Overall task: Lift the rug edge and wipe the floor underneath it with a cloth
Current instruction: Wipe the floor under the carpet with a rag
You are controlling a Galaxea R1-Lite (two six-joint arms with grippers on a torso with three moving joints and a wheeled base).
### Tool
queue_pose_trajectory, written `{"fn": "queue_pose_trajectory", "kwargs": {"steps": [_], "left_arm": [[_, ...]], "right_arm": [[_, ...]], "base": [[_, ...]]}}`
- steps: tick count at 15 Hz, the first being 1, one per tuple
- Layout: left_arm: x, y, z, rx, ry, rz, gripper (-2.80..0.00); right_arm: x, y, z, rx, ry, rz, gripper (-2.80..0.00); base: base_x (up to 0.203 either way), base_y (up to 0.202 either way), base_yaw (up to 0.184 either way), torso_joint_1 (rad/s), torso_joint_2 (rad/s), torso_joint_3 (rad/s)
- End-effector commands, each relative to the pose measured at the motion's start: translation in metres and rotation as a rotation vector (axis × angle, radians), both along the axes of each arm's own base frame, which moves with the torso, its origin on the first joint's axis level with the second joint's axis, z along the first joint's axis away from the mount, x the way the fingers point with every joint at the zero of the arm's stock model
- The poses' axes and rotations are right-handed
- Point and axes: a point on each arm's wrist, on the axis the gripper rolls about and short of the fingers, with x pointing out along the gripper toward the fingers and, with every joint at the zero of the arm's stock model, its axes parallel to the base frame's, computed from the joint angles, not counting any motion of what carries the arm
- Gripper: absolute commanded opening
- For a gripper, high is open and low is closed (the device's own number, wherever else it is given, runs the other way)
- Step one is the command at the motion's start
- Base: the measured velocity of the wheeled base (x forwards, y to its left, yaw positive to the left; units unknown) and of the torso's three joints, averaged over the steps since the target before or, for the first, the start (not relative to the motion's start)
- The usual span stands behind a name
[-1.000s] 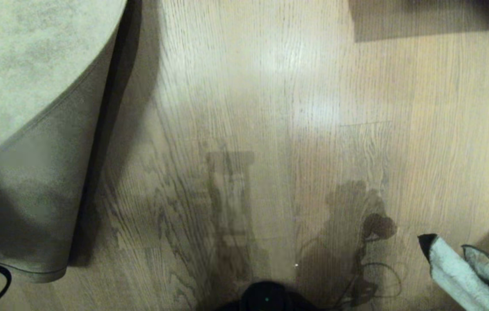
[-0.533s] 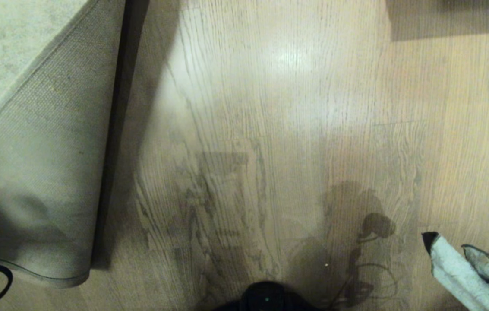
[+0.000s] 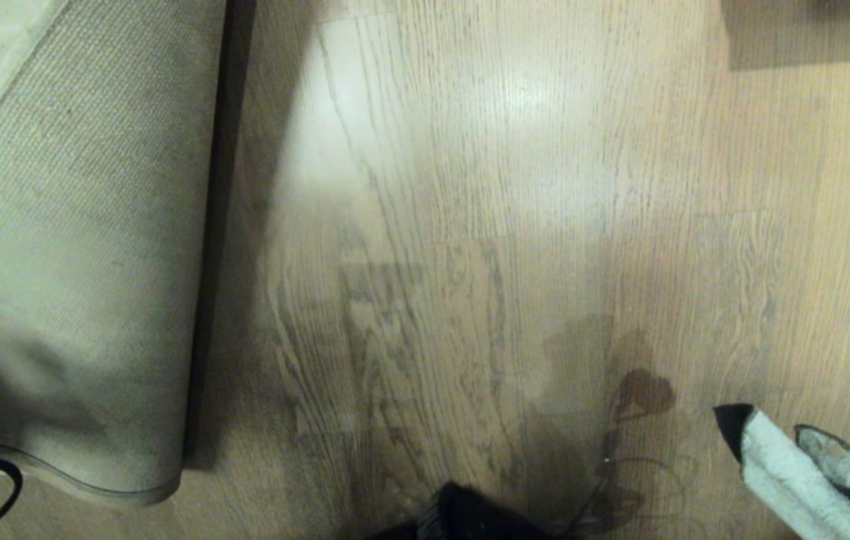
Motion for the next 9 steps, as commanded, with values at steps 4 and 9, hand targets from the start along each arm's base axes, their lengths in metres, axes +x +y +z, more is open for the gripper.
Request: {"fn": "queue_pose_trajectory", "kwargs": {"steps": [4, 9], "left_arm": [[0.001, 0.0007, 0.0036, 0.029, -0.028, -0.002, -2.8], [0.0015, 0.0, 0.0036, 0.03, -0.028, -0.008, -2.8]], "right_arm": [[0.0001, 0.0, -0.0001, -0.001, 0.002, 0.0, -2.8], [0.0001, 0.0, 0.0, -0.001, 0.002, 0.0, -2.8]], "base": [[0.0, 0.0, 0.0, 0.0, 0.0, 0.0], [0.0, 0.0, 0.0, 0.0, 0.0, 0.0]]}}
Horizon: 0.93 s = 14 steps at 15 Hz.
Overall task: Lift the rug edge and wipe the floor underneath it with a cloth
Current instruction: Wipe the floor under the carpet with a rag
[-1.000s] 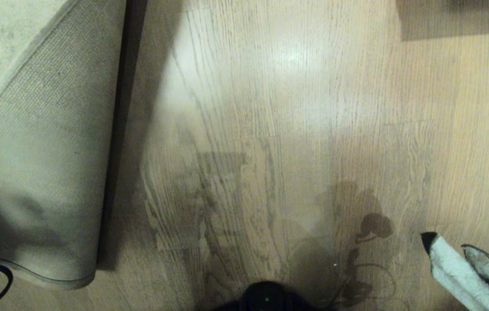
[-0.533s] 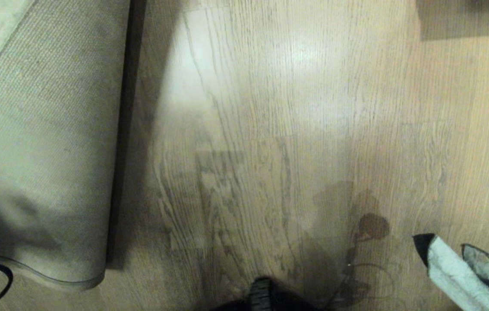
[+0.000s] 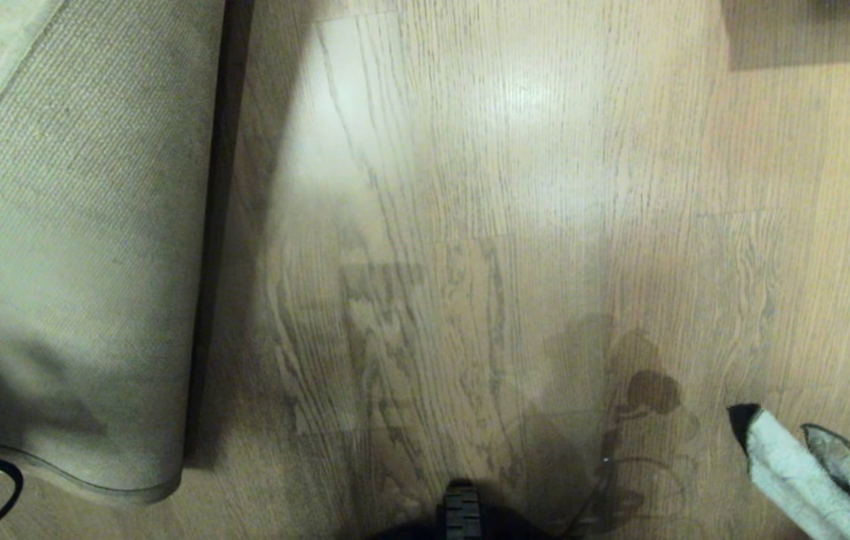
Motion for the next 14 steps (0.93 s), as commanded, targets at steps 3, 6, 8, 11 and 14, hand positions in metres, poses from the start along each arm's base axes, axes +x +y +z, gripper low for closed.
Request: {"fn": "queue_pose_trajectory", "kwargs": {"steps": [3, 6, 8, 11, 14], "left_arm": [[0.0012, 0.0003, 0.0041, 0.031, -0.032, -0.005, -2.8], [0.0012, 0.0003, 0.0041, 0.031, -0.032, -0.005, -2.8], [0.0012, 0.0003, 0.0041, 0.031, -0.032, -0.005, -2.8], [0.0014, -0.0001, 0.0044, 0.033, -0.032, -0.012, -2.8], [0.0027, -0.0014, 0.0041, 0.034, -0.03, -0.024, -2.8]], "right_arm": [[0.0, 0.0, 0.0003, 0.0, 0.0, 0.0, -2.8], [0.0001, 0.0, -0.0001, 0.0, 0.002, 0.0, -2.8], [0.0001, 0.0, -0.0001, 0.0, 0.002, 0.0, -2.8], [0.0001, 0.0, -0.0001, 0.0, 0.002, 0.0, -2.8], [0.0001, 0.0, 0.0001, 0.0, 0.001, 0.0, -2.8]], "base": [[-0.084, 0.0, -0.001, 0.003, 0.0, 0.003], [-0.085, 0.0, -0.002, 0.0, 0.0, 0.001], [0.0, 0.0, 0.0, 0.0, 0.0, 0.0], [0.0, 0.0, 0.0, 0.0, 0.0, 0.0], [0.0, 0.0, 0.0, 0.0, 0.0, 0.0]]}}
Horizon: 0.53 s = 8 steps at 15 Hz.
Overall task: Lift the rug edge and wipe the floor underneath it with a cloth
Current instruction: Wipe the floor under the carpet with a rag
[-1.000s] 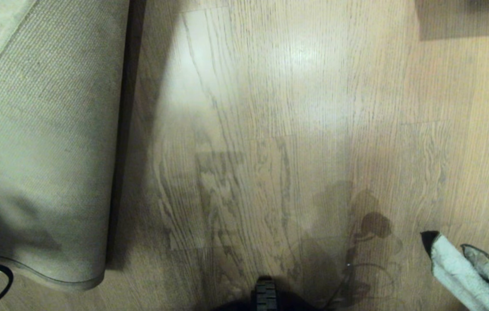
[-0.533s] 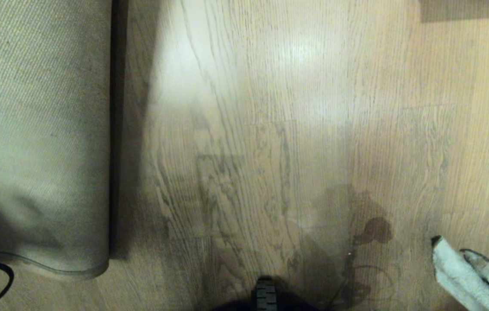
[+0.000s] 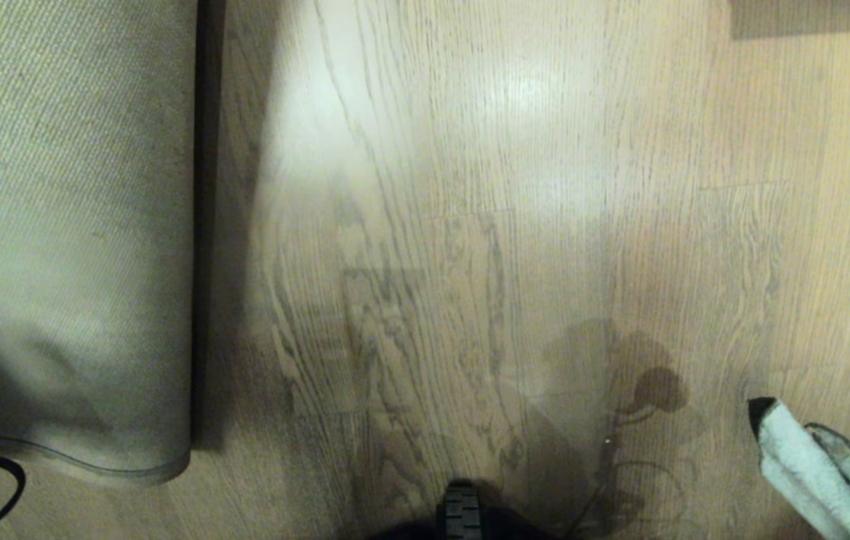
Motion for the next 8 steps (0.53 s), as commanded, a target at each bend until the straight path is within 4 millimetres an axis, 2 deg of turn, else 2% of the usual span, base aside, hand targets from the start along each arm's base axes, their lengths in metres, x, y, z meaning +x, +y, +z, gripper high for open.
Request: {"fn": "queue_pose_trajectory", "kwargs": {"steps": [1, 8], "left_arm": [[0.0016, -0.0001, 0.0041, 0.031, -0.032, -0.007, -2.8], [0.0009, -0.0014, 0.0067, 0.027, -0.051, -0.008, -2.8]], "right_arm": [[0.0001, 0.0, -0.0001, 0.0, 0.002, 0.001, -2.8], [0.0001, 0.0, -0.0001, 0.0, 0.002, 0.001, -2.8]], "base": [[0.0, 0.0, 0.0, 0.0, 0.0, 0.0], [0.0, 0.0, 0.0, 0.0, 0.0, 0.0]]}}
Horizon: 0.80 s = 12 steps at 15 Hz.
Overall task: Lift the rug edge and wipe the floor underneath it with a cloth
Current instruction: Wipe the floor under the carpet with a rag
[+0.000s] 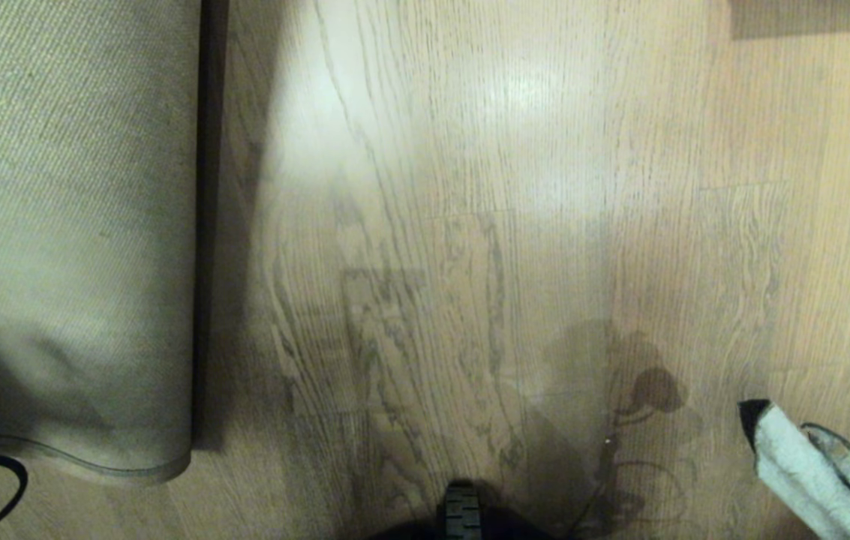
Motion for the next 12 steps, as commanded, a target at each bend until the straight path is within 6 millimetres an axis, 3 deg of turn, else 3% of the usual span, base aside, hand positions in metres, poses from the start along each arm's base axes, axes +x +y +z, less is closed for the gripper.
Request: {"fn": "queue_pose_trajectory", "kwargs": {"steps": [1, 12], "left_arm": [[0.0, 0.0, 0.007, 0.028, -0.051, 0.003, -2.8], [0.008, -0.016, 0.013, 0.016, -0.095, -0.073, -2.8]], "right_arm": [[0.0, 0.0, 0.0, -0.001, 0.0, 0.0, -2.8], [0.0, 0.0, 0.0, -0.039, -0.003, 0.009, -2.8]], "base": [[0.0, 0.0, 0.0, 0.0, 0.0, 0.0], [0.0, 0.0, 0.0, 0.0, 0.0, 0.0]]}}
